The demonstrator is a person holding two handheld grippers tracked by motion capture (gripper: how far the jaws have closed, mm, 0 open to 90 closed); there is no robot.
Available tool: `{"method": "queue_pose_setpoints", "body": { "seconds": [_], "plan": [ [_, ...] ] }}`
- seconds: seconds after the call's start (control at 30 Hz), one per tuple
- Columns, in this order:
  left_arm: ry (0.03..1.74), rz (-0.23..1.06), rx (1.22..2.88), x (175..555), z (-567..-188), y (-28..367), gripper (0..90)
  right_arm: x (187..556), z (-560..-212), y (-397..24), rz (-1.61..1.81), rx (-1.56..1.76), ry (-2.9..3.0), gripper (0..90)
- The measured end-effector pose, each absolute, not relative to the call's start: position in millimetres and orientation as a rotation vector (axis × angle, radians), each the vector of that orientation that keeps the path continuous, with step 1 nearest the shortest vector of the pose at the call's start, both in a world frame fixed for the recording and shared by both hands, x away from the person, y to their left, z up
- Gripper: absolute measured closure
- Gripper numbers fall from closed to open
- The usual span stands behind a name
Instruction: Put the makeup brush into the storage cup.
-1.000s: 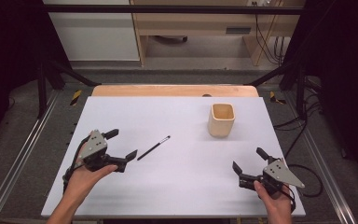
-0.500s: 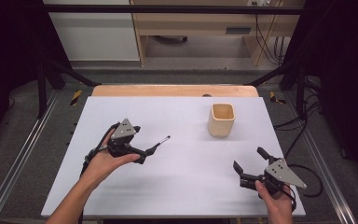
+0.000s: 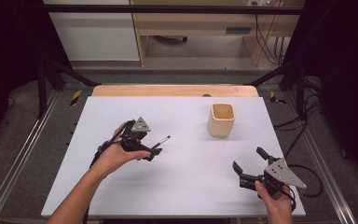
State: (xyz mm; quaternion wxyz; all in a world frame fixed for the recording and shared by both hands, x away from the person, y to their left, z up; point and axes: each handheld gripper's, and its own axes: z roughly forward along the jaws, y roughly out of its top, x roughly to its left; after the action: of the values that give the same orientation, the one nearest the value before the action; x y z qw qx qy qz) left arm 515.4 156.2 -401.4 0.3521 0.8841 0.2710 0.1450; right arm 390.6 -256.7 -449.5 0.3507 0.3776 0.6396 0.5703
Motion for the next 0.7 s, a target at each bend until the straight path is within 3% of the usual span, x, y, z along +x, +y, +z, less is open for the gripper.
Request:
{"method": "queue_pose_setpoints", "body": {
  "seconds": [0.7],
  "plan": [
    [0.700, 0.335, 2.514, 539.1, -417.0, 139.2, 11.9, 390.4, -449.5, -258.6, 1.479, 0.981, 1.653, 1.9]
  ]
}}
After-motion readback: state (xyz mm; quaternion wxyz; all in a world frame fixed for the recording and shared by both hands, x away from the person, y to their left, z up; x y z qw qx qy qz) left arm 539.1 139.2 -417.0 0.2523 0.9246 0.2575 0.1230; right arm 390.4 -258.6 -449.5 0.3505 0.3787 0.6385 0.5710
